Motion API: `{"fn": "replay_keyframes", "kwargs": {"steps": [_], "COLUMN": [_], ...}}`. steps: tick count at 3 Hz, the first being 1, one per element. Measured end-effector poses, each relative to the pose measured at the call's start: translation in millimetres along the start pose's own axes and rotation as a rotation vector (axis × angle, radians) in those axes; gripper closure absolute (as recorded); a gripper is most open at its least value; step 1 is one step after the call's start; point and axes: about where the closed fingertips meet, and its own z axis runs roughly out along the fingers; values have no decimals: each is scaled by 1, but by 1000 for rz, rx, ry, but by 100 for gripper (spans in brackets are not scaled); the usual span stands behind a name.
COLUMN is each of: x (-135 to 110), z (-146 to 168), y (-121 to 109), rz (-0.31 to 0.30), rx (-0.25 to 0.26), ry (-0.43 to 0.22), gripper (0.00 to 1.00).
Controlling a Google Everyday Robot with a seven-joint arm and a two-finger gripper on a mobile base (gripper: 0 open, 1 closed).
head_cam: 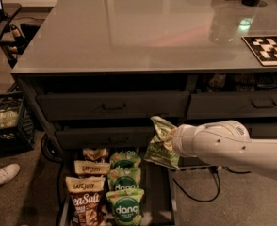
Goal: Pick green jalapeno chip bag from bottom drawer and place on counter
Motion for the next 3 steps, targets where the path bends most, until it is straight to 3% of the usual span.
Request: {"fn": "replay_keyframes", "kwargs": {"steps": [2,3], "x": [-13,-40], "z": [-9,-38], "y": [-3,-19], "rz": [-29,-43], "rx": [11,40], "ry": [-16,-34], "gripper": [100,100]}}
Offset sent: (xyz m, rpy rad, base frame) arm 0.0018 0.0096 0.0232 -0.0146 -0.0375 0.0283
